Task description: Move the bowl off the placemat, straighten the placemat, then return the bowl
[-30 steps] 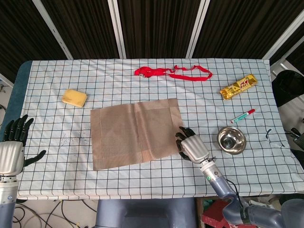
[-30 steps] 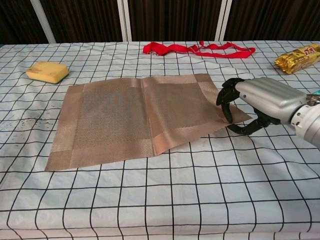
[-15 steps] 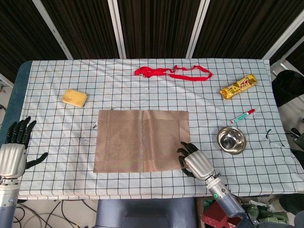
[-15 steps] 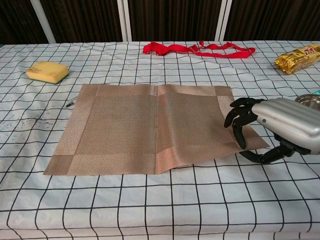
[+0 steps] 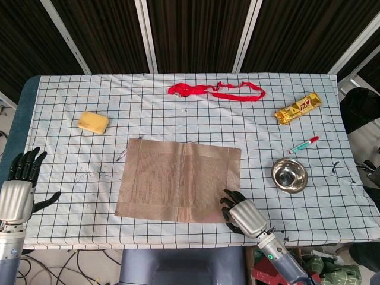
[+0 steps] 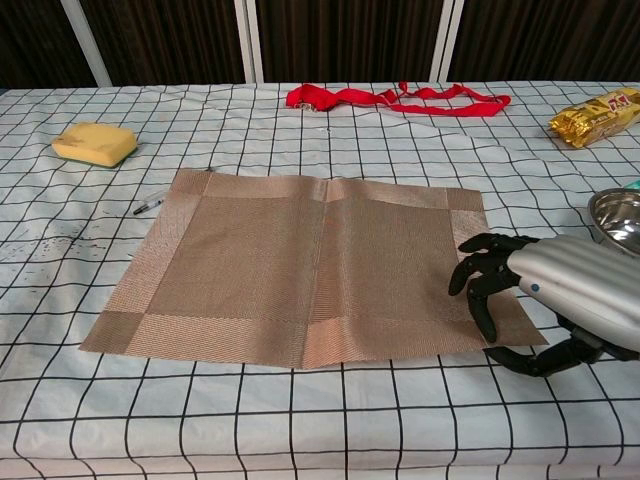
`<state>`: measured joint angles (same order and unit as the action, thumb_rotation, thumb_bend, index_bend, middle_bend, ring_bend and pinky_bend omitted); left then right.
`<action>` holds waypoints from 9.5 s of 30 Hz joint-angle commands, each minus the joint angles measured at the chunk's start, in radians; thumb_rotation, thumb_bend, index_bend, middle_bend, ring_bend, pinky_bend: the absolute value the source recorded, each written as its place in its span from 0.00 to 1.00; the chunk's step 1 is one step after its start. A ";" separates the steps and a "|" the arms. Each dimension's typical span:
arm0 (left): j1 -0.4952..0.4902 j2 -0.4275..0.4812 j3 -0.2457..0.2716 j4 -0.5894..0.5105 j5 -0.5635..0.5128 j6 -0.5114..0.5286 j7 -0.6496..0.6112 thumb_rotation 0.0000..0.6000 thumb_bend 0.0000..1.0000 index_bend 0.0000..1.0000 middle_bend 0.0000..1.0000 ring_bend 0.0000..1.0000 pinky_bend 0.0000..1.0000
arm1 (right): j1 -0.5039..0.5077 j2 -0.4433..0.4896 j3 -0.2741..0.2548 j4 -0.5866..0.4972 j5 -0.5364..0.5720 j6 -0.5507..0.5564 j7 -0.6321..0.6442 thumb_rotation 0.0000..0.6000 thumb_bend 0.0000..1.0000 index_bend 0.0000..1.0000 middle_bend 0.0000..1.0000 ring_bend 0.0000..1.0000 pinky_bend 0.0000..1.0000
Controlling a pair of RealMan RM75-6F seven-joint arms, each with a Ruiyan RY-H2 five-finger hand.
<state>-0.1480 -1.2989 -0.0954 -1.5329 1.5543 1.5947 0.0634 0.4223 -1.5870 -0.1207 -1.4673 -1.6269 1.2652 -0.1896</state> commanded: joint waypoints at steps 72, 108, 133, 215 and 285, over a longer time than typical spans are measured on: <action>0.004 0.006 -0.002 -0.003 0.002 -0.002 -0.005 1.00 0.04 0.06 0.00 0.00 0.00 | -0.079 0.034 0.071 -0.019 0.097 -0.046 -0.122 1.00 0.20 0.11 0.03 0.03 0.17; 0.003 0.003 -0.006 -0.001 -0.003 -0.005 -0.002 1.00 0.04 0.06 0.00 0.00 0.00 | -0.056 0.099 0.315 -0.047 0.533 -0.058 -0.371 1.00 0.17 0.41 0.13 0.07 0.17; 0.004 0.002 -0.007 -0.004 -0.006 -0.004 0.002 1.00 0.04 0.06 0.00 0.00 0.00 | -0.016 0.084 0.326 0.051 0.747 -0.089 -0.474 1.00 0.27 0.42 0.15 0.07 0.17; 0.006 0.015 -0.009 -0.006 -0.008 -0.005 -0.036 1.00 0.04 0.06 0.00 0.00 0.00 | 0.106 -0.230 0.339 -0.092 0.332 0.030 -0.350 1.00 0.55 0.93 0.45 0.17 0.20; 0.006 0.025 0.006 -0.002 0.014 -0.003 -0.049 1.00 0.04 0.06 0.00 0.00 0.00 | -0.019 -0.184 0.204 -0.123 0.366 0.119 -0.429 1.00 0.10 0.17 0.07 0.03 0.17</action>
<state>-0.1421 -1.2745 -0.0894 -1.5354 1.5680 1.5906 0.0137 0.4304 -1.8271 0.1134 -1.5472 -1.2435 1.3673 -0.6103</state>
